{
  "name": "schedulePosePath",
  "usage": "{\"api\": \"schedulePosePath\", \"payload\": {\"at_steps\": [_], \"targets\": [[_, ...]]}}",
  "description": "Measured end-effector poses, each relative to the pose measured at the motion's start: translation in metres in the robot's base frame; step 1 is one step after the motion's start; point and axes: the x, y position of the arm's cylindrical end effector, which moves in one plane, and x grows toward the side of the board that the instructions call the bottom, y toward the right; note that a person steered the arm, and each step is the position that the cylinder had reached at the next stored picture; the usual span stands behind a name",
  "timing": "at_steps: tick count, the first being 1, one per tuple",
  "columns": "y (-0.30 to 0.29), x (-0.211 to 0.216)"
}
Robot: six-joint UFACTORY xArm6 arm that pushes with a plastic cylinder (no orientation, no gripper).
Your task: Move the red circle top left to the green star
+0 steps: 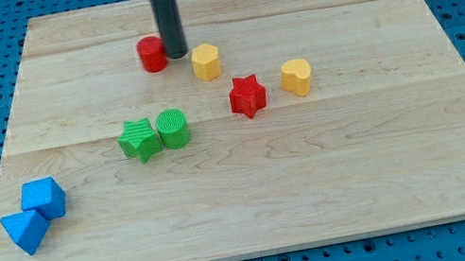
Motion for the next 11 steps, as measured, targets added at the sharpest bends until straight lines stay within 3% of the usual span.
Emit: {"api": "schedulePosePath", "payload": {"at_steps": [2,6,11], "targets": [[-0.011,-0.023],[-0.053,-0.026],[-0.102,0.019]]}}
